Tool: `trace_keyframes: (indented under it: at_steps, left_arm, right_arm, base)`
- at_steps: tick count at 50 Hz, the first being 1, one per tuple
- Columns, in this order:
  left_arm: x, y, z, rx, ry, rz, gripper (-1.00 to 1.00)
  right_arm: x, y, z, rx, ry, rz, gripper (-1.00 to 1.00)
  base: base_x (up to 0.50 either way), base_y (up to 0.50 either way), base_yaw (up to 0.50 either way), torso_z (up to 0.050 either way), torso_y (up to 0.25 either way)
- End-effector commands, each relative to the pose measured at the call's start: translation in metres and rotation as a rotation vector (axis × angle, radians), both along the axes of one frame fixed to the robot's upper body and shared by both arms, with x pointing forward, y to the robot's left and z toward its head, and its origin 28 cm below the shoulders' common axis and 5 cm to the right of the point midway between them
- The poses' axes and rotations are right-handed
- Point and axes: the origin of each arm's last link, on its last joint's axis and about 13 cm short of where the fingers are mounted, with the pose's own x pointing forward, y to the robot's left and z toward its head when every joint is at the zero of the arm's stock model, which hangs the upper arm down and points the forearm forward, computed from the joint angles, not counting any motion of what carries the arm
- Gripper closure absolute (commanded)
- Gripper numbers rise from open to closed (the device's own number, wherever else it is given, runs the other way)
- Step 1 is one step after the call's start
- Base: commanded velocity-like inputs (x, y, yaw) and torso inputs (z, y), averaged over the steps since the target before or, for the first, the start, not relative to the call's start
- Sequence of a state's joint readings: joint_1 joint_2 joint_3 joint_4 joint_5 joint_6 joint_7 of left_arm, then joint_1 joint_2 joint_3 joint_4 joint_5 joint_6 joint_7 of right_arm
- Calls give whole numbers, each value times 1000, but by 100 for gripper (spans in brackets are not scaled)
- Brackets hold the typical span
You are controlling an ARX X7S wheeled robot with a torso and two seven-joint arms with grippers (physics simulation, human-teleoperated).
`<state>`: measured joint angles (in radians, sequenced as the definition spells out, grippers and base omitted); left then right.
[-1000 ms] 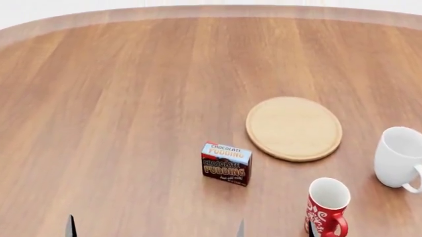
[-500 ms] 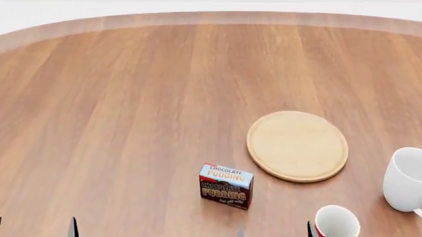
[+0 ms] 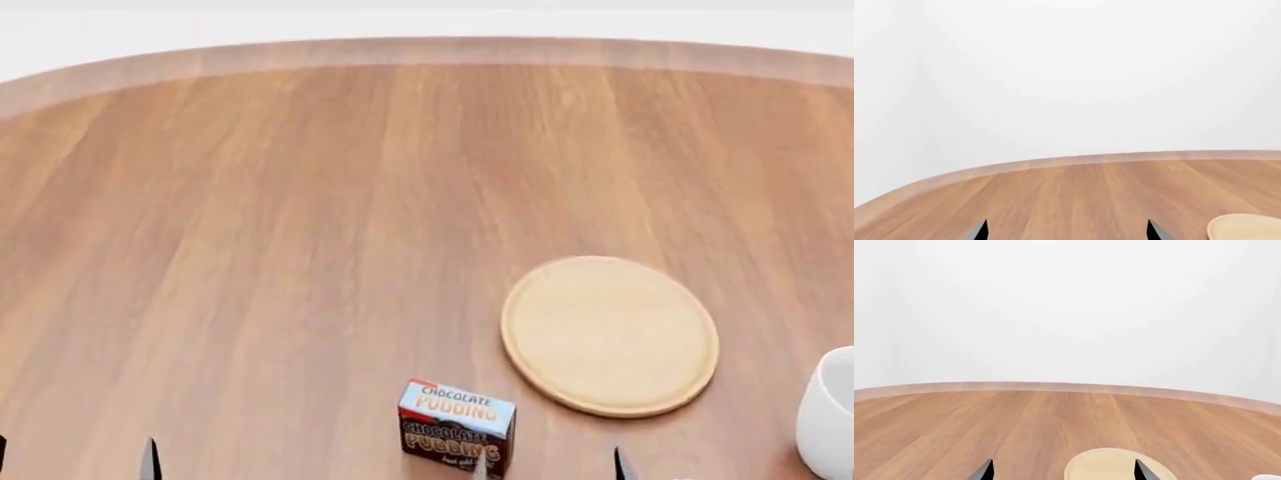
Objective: Put the chocolate pudding to the left of the plate.
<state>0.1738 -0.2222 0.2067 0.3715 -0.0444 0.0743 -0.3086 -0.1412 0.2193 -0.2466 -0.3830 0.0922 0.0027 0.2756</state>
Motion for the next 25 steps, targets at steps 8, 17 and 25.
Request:
trace_keyframes:
  at_steps: [8, 17, 25]
  left_arm:
    - [-1, 0, 1, -9, -6, 4, -100]
    - [-1, 0, 1, -6, -1, 2, -100]
    - [-1, 0, 0, -6, 4, -5, -100]
  right_arm:
    - [0, 1, -1, -10, 7, 2, -100]
    - [0, 0, -2, -12, 9, 4, -100]
    - [0, 1, -2, -15, 10, 10, -100]
  base:
    - [197, 0, 0, 0, 0]
    - [197, 0, 0, 0, 0]
    - [194, 0, 0, 0, 0]
